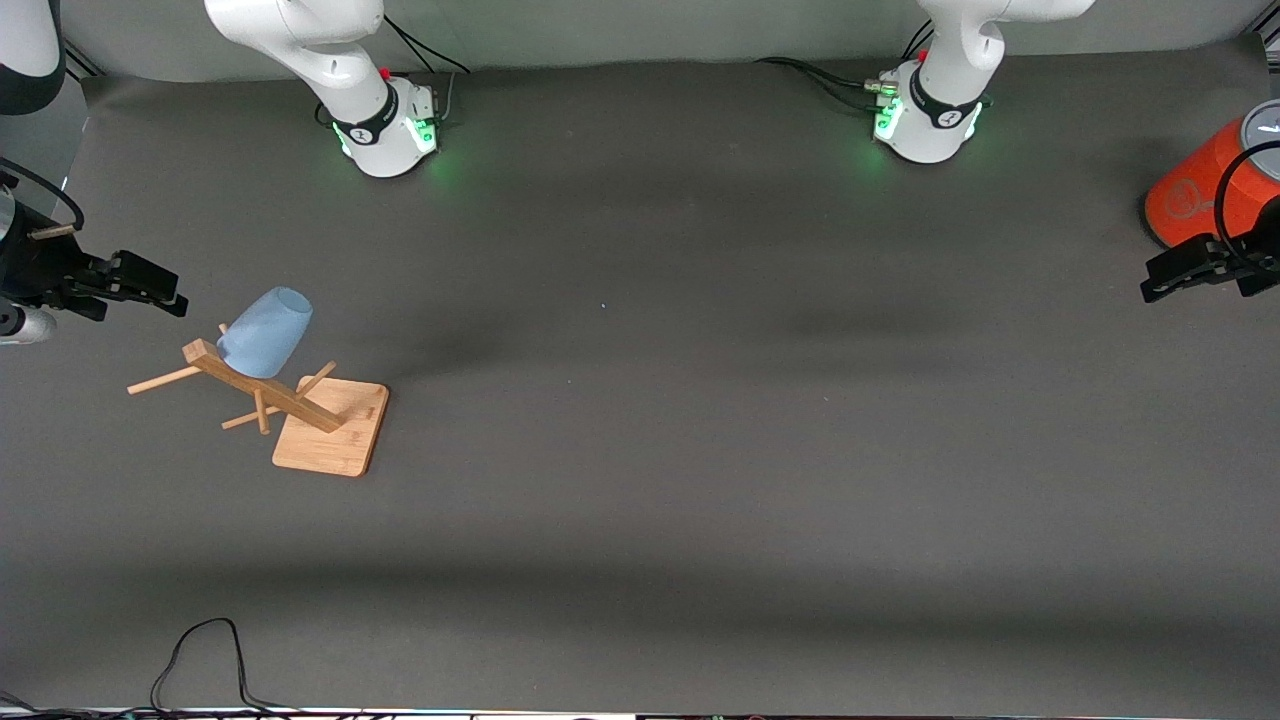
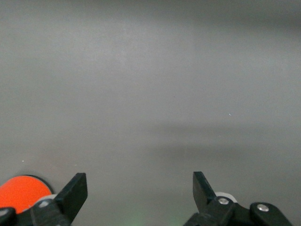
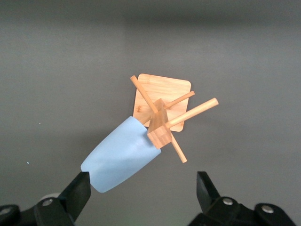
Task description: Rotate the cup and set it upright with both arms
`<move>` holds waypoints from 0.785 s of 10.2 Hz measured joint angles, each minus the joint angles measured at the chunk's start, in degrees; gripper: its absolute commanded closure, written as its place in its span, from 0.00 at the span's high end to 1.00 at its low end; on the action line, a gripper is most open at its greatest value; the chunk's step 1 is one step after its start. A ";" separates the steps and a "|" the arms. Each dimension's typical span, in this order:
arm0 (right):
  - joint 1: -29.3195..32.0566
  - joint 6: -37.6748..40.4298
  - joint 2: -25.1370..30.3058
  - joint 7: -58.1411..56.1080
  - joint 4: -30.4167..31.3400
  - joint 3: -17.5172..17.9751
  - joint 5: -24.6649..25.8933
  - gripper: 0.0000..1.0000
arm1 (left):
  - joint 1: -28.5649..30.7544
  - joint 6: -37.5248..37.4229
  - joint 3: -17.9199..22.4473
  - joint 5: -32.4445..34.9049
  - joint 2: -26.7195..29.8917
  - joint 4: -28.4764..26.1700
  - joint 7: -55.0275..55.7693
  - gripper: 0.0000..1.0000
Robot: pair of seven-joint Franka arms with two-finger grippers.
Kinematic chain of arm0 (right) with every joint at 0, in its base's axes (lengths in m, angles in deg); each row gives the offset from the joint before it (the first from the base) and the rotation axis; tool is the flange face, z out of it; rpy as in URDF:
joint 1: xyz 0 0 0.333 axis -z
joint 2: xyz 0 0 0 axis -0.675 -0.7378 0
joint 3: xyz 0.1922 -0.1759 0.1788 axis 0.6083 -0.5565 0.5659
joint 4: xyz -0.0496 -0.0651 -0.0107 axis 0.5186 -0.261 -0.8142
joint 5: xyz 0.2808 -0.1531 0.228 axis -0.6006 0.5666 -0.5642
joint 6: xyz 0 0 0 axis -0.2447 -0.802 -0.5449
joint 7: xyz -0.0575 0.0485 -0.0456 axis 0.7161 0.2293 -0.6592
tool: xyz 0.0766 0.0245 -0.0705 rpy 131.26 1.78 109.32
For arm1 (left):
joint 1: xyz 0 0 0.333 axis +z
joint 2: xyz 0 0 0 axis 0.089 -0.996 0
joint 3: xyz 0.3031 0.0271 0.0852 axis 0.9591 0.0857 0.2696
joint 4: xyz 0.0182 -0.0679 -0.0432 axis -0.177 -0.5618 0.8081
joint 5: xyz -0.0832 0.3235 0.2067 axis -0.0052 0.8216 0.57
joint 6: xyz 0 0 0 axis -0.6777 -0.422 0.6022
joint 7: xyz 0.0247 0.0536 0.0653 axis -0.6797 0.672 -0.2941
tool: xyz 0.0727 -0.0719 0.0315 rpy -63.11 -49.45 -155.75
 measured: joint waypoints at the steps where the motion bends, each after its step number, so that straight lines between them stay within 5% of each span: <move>1: 0.00 0.00 0.01 0.00 0.00 0.00 0.16 1.00 | 0.00 -0.01 0.00 0.00 0.00 0.10 -0.02 1.00; 8: 0.01 0.20 0.01 1.58 0.05 0.00 0.30 1.00 | 0.00 0.00 -0.01 -0.01 0.00 0.20 -0.04 1.00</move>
